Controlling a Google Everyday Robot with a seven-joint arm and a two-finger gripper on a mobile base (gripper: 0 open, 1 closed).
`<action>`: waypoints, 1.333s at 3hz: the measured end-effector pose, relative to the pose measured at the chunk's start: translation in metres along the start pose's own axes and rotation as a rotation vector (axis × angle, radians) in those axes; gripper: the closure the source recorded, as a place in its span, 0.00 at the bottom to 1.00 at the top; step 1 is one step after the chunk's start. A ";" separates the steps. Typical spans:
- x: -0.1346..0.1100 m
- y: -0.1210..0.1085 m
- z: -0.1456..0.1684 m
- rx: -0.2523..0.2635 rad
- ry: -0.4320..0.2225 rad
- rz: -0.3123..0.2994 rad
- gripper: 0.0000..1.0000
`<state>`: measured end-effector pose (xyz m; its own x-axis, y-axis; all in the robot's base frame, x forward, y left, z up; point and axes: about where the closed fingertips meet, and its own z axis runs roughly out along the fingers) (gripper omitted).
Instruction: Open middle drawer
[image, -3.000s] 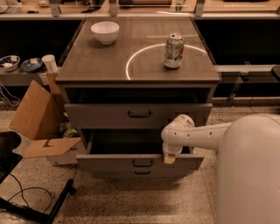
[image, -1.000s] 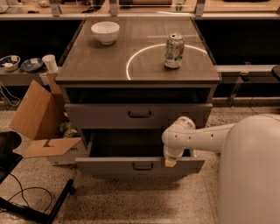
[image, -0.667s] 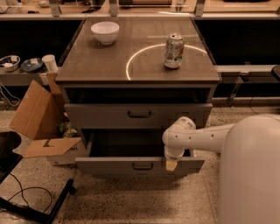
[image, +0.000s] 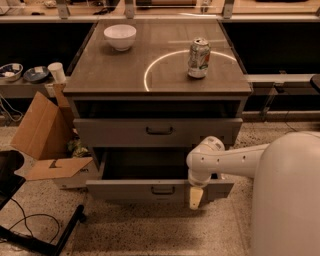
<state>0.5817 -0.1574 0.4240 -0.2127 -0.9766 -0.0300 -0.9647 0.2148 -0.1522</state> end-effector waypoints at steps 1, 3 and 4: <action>0.012 0.036 0.008 -0.046 0.054 0.013 0.18; 0.026 0.078 -0.001 -0.104 0.098 0.071 0.72; 0.026 0.076 -0.010 -0.104 0.098 0.071 0.95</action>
Offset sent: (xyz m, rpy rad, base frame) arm -0.2471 -0.0267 -0.0471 -0.1353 0.3613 -0.2108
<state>0.5010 -0.1663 0.4214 -0.2904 -0.9550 0.0603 -0.9564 0.2876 -0.0498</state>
